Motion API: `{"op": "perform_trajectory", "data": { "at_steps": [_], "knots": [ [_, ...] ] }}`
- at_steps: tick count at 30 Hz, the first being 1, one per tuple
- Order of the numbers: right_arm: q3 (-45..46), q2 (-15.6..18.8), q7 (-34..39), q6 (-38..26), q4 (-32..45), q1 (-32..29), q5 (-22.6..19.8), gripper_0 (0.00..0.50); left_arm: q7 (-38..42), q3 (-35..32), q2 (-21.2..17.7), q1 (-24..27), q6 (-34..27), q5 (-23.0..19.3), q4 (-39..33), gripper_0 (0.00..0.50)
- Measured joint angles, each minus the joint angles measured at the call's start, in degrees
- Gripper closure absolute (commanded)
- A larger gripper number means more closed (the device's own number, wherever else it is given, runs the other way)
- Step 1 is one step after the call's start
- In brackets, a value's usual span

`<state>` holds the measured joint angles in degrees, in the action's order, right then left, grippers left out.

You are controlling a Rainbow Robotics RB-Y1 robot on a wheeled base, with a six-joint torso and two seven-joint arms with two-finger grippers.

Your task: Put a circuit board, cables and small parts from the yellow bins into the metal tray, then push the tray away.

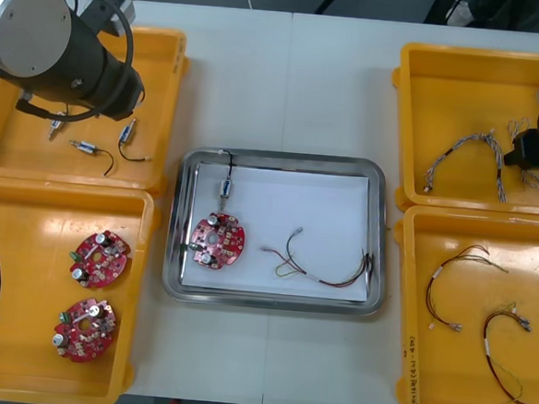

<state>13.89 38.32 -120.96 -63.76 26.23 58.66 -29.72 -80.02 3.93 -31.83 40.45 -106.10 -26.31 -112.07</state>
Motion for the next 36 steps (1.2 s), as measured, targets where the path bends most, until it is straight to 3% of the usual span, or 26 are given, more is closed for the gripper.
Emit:
{"op": "perform_trajectory", "data": {
  "at_steps": [5, 6, 7, 8, 9, 20, 25, 29, 36],
  "knots": [
    [-0.1, 0.0, -1.44, -0.07, 0.0, -0.01, 0.05, 0.0, 0.1, 0.01, 0.75, 0.0, -0.91, 0.97, -0.11, 0.5],
    [-0.12, 0.0, -1.44, -0.07, 0.0, -0.01, 0.05, 0.071, 0.18, 0.01, 0.96, 0.0, -0.91, 1.3, -0.11, 0.5],
    [-0.17, 0.0, -1.44, -0.07, 0.0, -0.01, 0.04, 0.208, 0.37, 0.01, 1.16, 0.0, -0.92, 1.53, -0.12, 0.498],
    [-0.32, 0.0, -1.44, -0.07, 0.0, -0.02, 0.02, 0.304, 0.77, 0.01, 1.36, 0.0, -0.92, 1.72, -0.12, 0.498],
    [-0.52, 0.0, -1.44, -0.07, 0.0, -0.02, -0.03, 0.5, 1.26, 0.01, 1.55, 0.0, -0.93, 1.84, -0.13, 0.498],
    [-1.49, 0.01, -2.74, -0.29, 0.22, -0.04, -1.12, 0.5, 2.48, 0.02, 2.07, 0.0, -0.95, 1.96, -0.66, 0.498],
    [-1.49, 0.03, -2.74, -5.84, 4.41, -0.62, -1.12, 0.5, 2.48, 0.02, 2.07, 0.0, -0.97, 1.96, -0.91, 0.498],
    [-1.36, 0.16, -2.74, -13.3, 12.58, -2.47, -1.1, 0.5, 2.48, 0.02, 2.08, 0.0, -1.05, 1.96, -0.92, 0.497],
    [2.63, 0.22, -2.74, -27.92, 33.45, -8.9, -1.36, 0.5, 2.48, 0.02, 2.08, 0.0, -3.41, 4.3, -0.94, 0.497]
  ]
}}
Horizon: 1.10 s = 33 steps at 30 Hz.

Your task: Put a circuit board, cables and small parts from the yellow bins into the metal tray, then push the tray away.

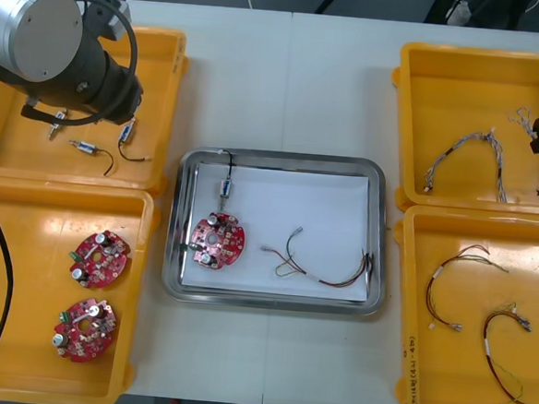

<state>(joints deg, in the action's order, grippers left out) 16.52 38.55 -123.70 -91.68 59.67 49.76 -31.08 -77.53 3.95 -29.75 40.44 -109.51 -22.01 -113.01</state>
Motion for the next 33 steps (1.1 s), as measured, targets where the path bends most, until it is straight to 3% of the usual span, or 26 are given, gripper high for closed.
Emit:
{"op": "perform_trajectory", "data": {
  "at_steps": [3, 15, 25, 33],
  "knots": [
    [1.65, 0.0, 0.0, -6.18, 7.87, -2.69, -1.13, 0.5, 0.0, 0.0, 0.0, 0.0, -0.05, 0.02, -0.01, 0.498],
    [2.8, 0.0, 0.05, -17.76, 28.62, -9.96, -2.87, 0.5, 0.0, 0.0, 0.03, -0.02, -0.1, -1.84, -0.3, 0.498],
    [2.02, -0.69, 0.35, -18.12, 45.21, -10.53, -5.71, 0.5, 0.0, -0.03, 0.05, -0.04, -0.11, -1.82, -0.51, 0.498],
    [-4.3, -0.9, 1.73, -18.12, 52.79, -10.55, -13.01, 0.5, 0.01, -0.11, 0.08, -0.06, -0.12, -1.91, -0.58, 0.498]
  ]
}}
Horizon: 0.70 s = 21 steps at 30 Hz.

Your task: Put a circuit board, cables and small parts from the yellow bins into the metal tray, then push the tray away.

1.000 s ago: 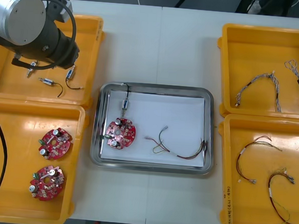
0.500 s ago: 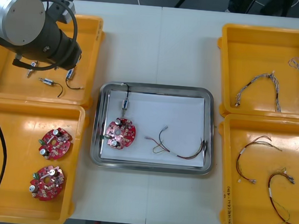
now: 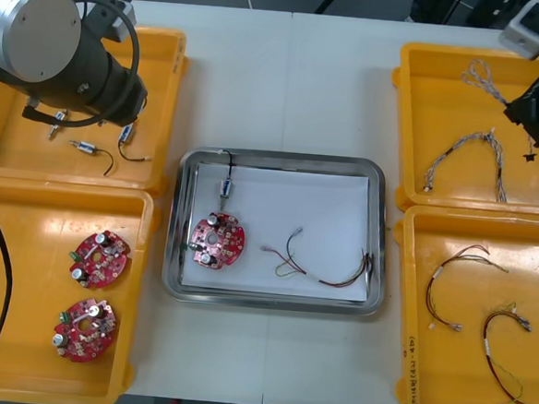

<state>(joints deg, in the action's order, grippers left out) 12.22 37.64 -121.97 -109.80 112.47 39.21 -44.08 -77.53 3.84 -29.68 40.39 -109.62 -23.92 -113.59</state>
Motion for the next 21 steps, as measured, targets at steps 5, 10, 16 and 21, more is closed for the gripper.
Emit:
{"op": "perform_trajectory", "data": {
  "at_steps": [5, 10, 16, 21],
  "knots": [
    [-5.53, 0.0, 1.63, 0.0, 1.88, 0.45, -3.11, 0.5, 0.0, -0.04, 0.02, 0.0, 0.0, -0.32, -0.03, 0.498],
    [-12.3, 0.0, 3.01, 0.0, 1.9, 3.11, -4.8, 0.5, 0.0, -0.82, 0.03, 0.0, 0.0, -2.34, -0.13, 0.498],
    [-20.62, -1.18, 4.27, -0.01, 1.91, 7.8, -5.46, 0.5, 0.0, -1.45, 0.04, -0.01, 0.0, -3.14, -0.83, 0.498],
    [-26.69, -4.26, 13.75, -0.01, 1.91, 11.67, -5.57, 0.5, 0.0, -1.45, 0.04, -0.01, 0.0, -3.42, -1.07, 0.498]
  ]
}}
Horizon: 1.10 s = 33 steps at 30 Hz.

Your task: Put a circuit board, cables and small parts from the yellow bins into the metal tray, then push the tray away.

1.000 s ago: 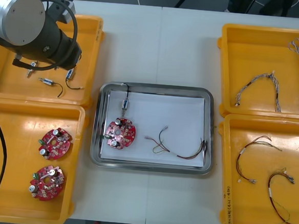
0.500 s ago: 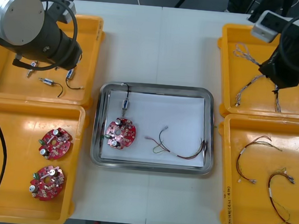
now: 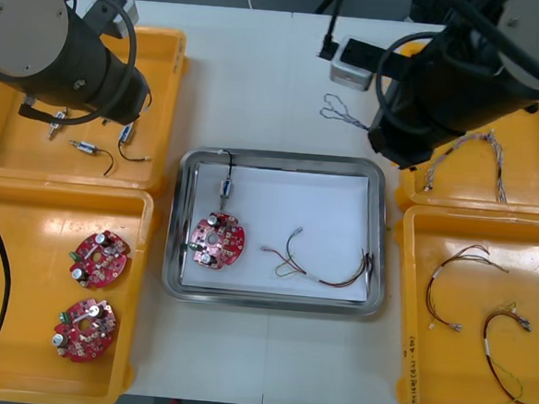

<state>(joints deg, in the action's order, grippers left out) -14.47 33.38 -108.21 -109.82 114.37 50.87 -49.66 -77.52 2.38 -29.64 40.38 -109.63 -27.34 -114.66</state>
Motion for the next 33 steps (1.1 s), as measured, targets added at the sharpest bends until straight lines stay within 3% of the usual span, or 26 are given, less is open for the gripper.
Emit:
{"op": "perform_trajectory", "data": {
  "at_steps": [9, 22, 29, 33],
  "knots": [
    [-11.02, -3.54, 1.06, 0.0, -3.83, 2.99, -0.5, 0.5, 0.0, 0.0, 0.0, 0.0, 0.0, -0.13, -0.1, 0.499],
    [-20.57, -3.95, 0.75, 5.79, -12.09, 5.12, -0.94, 0.5, 0.01, -0.1, 0.0, -0.01, 0.0, -0.41, -0.28, 0.498],
    [-24.03, -4.51, 0.33, 10.35, -14.52, 5.15, 5.08, 0.5, 0.03, -0.11, 0.0, -0.01, 0.0, -0.7, -0.62, 0.498],
    [-26.91, -4.54, -1.17, 12.81, -16.37, 5.18, 6.28, 0.5, 0.06, -0.38, 0.0, -0.01, 0.0, -0.83, -0.67, 0.5]
  ]
}}
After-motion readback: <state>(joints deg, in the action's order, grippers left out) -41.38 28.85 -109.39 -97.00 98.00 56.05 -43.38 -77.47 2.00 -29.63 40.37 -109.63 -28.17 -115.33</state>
